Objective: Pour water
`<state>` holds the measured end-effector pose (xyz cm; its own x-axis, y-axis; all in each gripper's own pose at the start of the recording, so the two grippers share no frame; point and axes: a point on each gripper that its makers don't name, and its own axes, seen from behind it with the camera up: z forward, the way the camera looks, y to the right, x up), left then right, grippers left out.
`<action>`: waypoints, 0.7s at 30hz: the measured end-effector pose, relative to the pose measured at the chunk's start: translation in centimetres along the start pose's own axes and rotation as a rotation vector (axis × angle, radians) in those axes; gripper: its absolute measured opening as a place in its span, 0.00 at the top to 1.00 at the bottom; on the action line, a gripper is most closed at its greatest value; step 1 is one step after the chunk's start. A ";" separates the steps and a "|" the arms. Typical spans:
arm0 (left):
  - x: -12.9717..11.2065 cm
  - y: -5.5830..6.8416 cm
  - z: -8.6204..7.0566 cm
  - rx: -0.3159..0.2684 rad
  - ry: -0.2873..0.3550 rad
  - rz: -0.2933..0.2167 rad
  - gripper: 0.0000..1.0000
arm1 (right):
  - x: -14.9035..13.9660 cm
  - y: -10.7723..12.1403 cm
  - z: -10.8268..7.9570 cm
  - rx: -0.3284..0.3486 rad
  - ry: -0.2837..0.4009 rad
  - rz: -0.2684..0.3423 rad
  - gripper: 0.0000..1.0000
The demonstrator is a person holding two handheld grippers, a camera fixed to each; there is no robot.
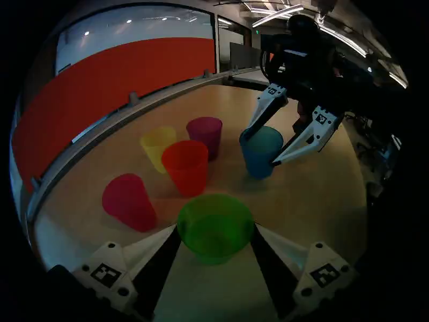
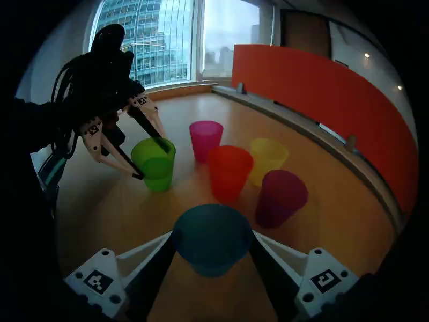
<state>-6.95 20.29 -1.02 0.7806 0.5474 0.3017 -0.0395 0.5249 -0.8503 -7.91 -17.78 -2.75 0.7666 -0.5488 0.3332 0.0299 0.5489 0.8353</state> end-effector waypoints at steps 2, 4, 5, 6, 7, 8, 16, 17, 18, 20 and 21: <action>-0.1 0.0 0.1 0.001 0.001 -0.002 0.14 | -0.1 -0.1 0.1 0.002 -0.001 0.001 0.07; -0.2 0.0 0.2 0.000 0.002 -0.005 0.14 | -0.1 -0.1 0.2 0.001 0.000 0.003 0.07; -0.3 0.0 0.2 -0.001 0.003 -0.007 0.14 | -0.1 -0.1 0.3 0.001 0.000 0.004 0.07; -0.3 0.0 0.2 -0.002 0.003 -0.008 0.14 | -0.1 -0.1 0.3 0.001 0.001 0.005 0.07; -0.4 0.0 0.3 -0.003 0.003 -0.008 0.14 | -0.1 -0.1 0.4 0.002 0.001 0.006 0.07; -0.4 0.0 0.3 -0.004 0.003 -0.009 0.14 | 0.0 -0.1 0.4 0.002 0.002 0.006 0.07; -0.8 0.1 -0.1 -0.007 0.011 -0.019 0.14 | -0.1 -0.3 0.7 0.000 -0.003 0.000 0.07; -0.8 0.1 -0.1 -0.007 0.012 -0.021 0.14 | -0.2 -0.4 0.7 0.001 -0.004 0.000 0.07; -0.9 0.1 -0.2 -0.007 0.013 -0.022 0.14 | -0.2 -0.4 0.7 0.000 -0.003 0.000 0.07; -1.0 0.0 -0.3 -0.008 0.013 -0.026 0.14 | -0.2 -0.5 0.7 0.000 -0.002 0.002 0.07; -1.1 0.0 -0.4 -0.008 0.013 -0.028 0.14 | -0.2 -0.5 0.7 -0.001 -0.002 0.003 0.07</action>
<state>-7.59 19.46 -1.52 0.7893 0.5243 0.3196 -0.0130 0.5346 -0.8450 -8.53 -18.36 -2.97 0.7658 -0.5479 0.3368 0.0280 0.5515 0.8337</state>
